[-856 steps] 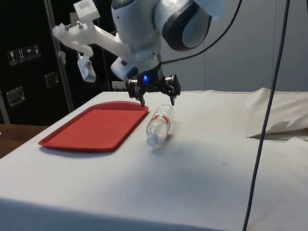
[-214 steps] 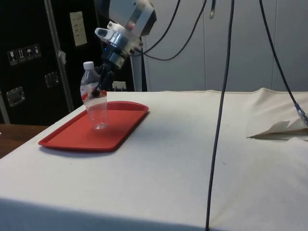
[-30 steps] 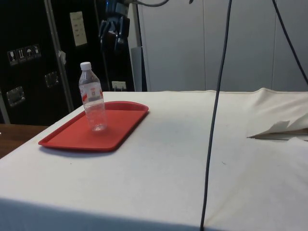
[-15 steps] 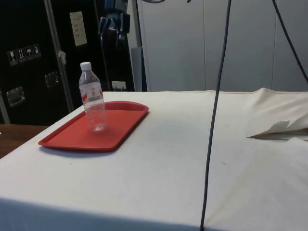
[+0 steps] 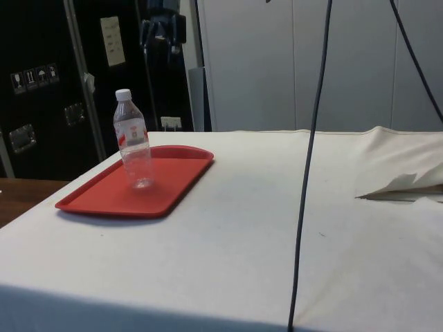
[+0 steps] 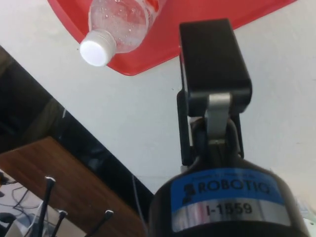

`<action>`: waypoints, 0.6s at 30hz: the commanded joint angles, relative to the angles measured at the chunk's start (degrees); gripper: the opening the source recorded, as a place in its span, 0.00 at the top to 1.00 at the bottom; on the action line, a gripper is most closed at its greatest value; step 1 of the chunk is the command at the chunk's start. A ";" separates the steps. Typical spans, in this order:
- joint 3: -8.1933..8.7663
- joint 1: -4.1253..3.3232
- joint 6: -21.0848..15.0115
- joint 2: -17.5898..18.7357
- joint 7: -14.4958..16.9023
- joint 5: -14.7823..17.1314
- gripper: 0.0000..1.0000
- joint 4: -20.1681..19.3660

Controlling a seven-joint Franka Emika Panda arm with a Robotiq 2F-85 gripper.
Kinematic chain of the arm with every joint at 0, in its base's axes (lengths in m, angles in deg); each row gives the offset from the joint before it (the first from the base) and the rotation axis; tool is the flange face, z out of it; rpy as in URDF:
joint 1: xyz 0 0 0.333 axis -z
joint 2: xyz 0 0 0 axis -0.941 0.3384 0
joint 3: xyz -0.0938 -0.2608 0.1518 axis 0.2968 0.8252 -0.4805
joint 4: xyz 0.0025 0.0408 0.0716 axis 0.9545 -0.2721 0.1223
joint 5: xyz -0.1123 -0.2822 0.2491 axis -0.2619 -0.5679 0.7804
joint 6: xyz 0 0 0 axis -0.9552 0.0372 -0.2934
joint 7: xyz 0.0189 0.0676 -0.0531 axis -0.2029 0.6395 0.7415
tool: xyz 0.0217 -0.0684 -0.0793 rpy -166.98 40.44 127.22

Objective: Place the bottle upright on the tray.

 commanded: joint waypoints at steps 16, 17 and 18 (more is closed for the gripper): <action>0.23 -1.38 0.92 0.46 -2.12 -6.02 0.00 2.23; 0.23 -1.49 0.92 0.46 -2.23 -6.30 0.00 2.35; 0.23 -1.55 0.92 0.46 -2.29 -6.59 0.00 2.46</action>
